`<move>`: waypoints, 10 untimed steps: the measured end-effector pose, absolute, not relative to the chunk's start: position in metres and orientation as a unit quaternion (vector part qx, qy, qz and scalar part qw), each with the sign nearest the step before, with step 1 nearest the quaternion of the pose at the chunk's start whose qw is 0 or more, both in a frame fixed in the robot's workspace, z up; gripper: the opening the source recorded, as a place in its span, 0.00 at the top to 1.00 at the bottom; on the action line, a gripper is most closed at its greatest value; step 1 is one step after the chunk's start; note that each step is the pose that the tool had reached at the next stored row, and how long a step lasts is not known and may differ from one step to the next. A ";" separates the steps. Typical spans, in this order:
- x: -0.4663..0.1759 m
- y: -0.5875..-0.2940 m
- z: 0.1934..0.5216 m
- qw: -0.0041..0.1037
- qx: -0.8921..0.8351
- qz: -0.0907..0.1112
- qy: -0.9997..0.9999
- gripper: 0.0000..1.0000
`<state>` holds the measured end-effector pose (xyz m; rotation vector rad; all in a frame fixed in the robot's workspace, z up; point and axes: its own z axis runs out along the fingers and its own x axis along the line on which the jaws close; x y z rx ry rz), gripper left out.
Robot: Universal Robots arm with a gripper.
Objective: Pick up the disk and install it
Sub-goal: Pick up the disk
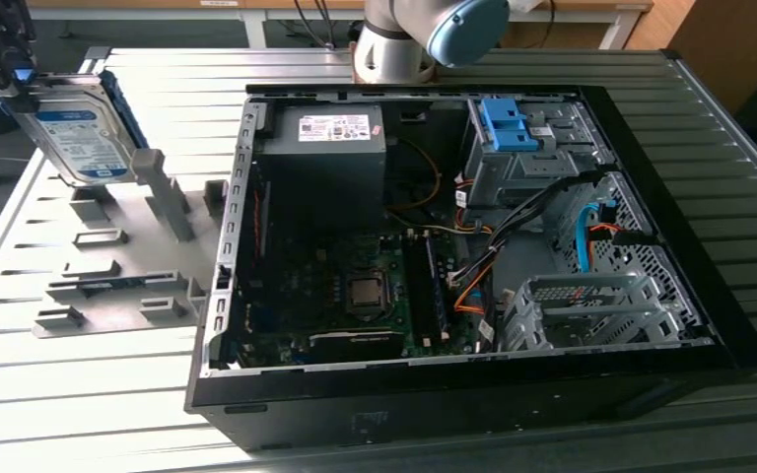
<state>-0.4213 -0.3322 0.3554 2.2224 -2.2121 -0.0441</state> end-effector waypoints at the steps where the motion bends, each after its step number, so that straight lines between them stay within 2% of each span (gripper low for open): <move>1: -0.421 -0.332 0.355 0.003 0.709 -0.014 -0.705 0.64; 10: -0.421 -0.332 0.356 0.003 0.709 -0.014 -0.705 0.64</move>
